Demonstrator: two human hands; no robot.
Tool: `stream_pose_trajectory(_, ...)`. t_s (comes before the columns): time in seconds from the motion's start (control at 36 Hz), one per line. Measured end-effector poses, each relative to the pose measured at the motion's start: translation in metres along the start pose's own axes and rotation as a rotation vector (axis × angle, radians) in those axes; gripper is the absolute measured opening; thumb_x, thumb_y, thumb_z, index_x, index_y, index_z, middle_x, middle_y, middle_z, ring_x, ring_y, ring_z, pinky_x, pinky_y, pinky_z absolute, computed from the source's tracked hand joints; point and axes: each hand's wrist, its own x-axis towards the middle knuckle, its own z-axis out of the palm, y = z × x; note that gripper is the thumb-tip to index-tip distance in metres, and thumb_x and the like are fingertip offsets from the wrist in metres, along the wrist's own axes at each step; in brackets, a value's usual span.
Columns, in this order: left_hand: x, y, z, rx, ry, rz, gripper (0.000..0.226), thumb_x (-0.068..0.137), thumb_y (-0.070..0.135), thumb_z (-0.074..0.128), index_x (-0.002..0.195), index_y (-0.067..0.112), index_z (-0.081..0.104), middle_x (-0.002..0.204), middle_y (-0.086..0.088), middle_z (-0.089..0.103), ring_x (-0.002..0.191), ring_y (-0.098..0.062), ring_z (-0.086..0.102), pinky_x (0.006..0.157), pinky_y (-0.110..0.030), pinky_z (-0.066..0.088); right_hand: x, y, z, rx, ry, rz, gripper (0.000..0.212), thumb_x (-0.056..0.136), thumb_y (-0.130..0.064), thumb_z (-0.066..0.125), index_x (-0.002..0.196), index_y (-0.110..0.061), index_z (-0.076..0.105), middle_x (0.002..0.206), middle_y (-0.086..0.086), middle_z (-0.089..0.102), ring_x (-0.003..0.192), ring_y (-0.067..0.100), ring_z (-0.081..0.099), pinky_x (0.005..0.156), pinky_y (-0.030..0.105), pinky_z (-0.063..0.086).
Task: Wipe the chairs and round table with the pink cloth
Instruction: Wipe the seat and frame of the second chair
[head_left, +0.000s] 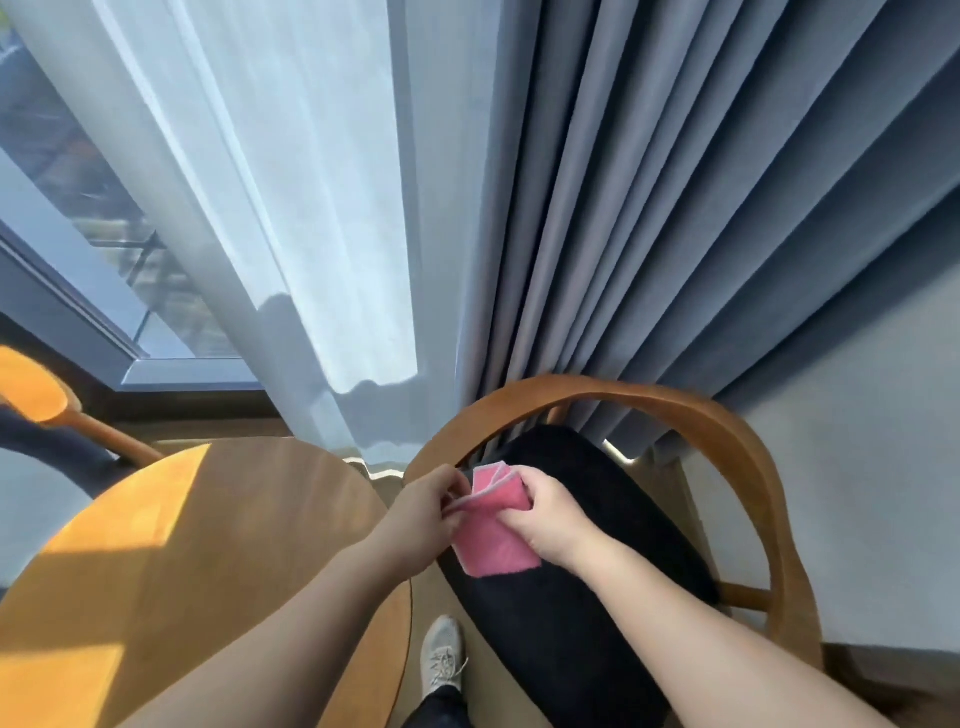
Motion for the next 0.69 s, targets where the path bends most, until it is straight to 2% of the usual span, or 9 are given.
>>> stream_pose_trajectory(0.17,0.029,-0.019,-0.014,-0.013,0.051,-0.024,0.026,0.080,0.010,0.058,0.082,0.036,0.051,0.083,0.014,0.058,0.076,-0.002,0.056,0.061,-0.016,0.044,0.036,-0.013,0.007,-0.038,-0.012,0.009,0.039,0.087,-0.019,0.068,0.123,-0.027,0.058,0.109,-0.007,0.066,0.102,0.008,0.062,0.090,0.032,0.055)
stream_pose_trajectory(0.28,0.042,-0.032,-0.017,-0.043,0.096,-0.058,0.028,0.079,0.007,0.058,0.083,0.034,0.052,0.083,0.011,0.060,0.077,-0.007,0.058,0.068,-0.030,0.052,0.061,-0.016,0.011,-0.084,-0.027,-0.010,0.032,0.087,-0.017,0.066,0.099,-0.045,0.056,0.102,-0.015,0.063,0.096,0.003,0.060,0.076,0.019,0.052)
stream_pose_trajectory(0.33,0.050,-0.040,-0.018,-0.054,0.113,-0.070,0.026,0.080,0.007,0.058,0.084,0.032,0.052,0.084,0.008,0.060,0.078,-0.011,0.059,0.067,-0.030,0.051,0.078,-0.016,0.013,-0.113,-0.033,-0.012,0.033,0.087,-0.018,0.065,0.093,-0.049,0.053,0.100,-0.015,0.060,0.093,0.006,0.060,0.071,0.018,0.050)
stream_pose_trajectory(0.39,0.059,-0.049,-0.020,-0.055,0.137,-0.092,0.022,0.081,0.008,0.059,0.085,0.030,0.053,0.084,0.006,0.061,0.077,-0.012,0.059,0.065,-0.029,0.050,0.098,-0.013,0.018,-0.141,-0.027,-0.018,0.035,0.088,-0.018,0.065,0.107,-0.045,0.052,0.105,-0.012,0.057,0.100,0.012,0.059,0.075,0.022,0.051)
stream_pose_trajectory(0.44,0.071,-0.060,-0.020,-0.078,0.177,-0.137,0.017,0.083,0.009,0.060,0.090,0.024,0.055,0.086,0.003,0.062,0.078,-0.014,0.060,0.067,-0.032,0.052,0.121,-0.009,0.024,-0.204,-0.003,-0.028,0.052,0.088,-0.018,0.066,0.135,-0.025,0.046,0.119,-0.001,0.054,0.112,0.019,0.054,0.092,0.033,0.049)
stream_pose_trajectory(0.47,0.077,-0.066,-0.020,-0.094,0.206,-0.161,0.015,0.084,0.010,0.061,0.092,0.022,0.055,0.087,0.002,0.062,0.079,-0.015,0.060,0.068,-0.033,0.052,0.132,-0.007,0.027,-0.227,0.001,-0.023,0.059,0.087,-0.018,0.067,0.140,-0.017,0.042,0.124,0.004,0.052,0.114,0.021,0.053,0.096,0.036,0.048)
stream_pose_trajectory(0.53,0.090,-0.078,-0.018,-0.116,0.266,-0.200,0.014,0.085,0.012,0.062,0.094,0.020,0.055,0.089,0.002,0.062,0.081,-0.012,0.060,0.069,-0.030,0.051,0.154,-0.002,0.033,-0.249,-0.002,-0.017,0.059,0.087,-0.021,0.068,0.140,-0.015,0.042,0.126,0.008,0.051,0.113,0.023,0.054,0.096,0.038,0.049)
stream_pose_trajectory(0.61,0.108,-0.099,-0.012,-0.110,0.307,-0.239,0.014,0.084,0.015,0.064,0.093,0.021,0.055,0.088,0.005,0.061,0.080,-0.008,0.058,0.067,-0.025,0.048,0.185,0.011,0.041,-0.330,-0.007,-0.044,0.053,0.088,-0.024,0.068,0.135,-0.015,0.044,0.123,0.006,0.048,0.109,0.021,0.053,0.092,0.032,0.047)
stream_pose_trajectory(0.69,0.119,-0.118,-0.003,-0.104,0.279,-0.286,0.018,0.083,0.015,0.066,0.090,0.026,0.054,0.087,0.010,0.059,0.080,-0.007,0.057,0.064,-0.021,0.046,0.206,0.023,0.046,-0.574,-0.036,-0.135,0.052,0.091,-0.027,0.065,0.136,-0.014,0.041,0.130,0.007,0.041,0.114,0.024,0.050,0.096,0.035,0.044)
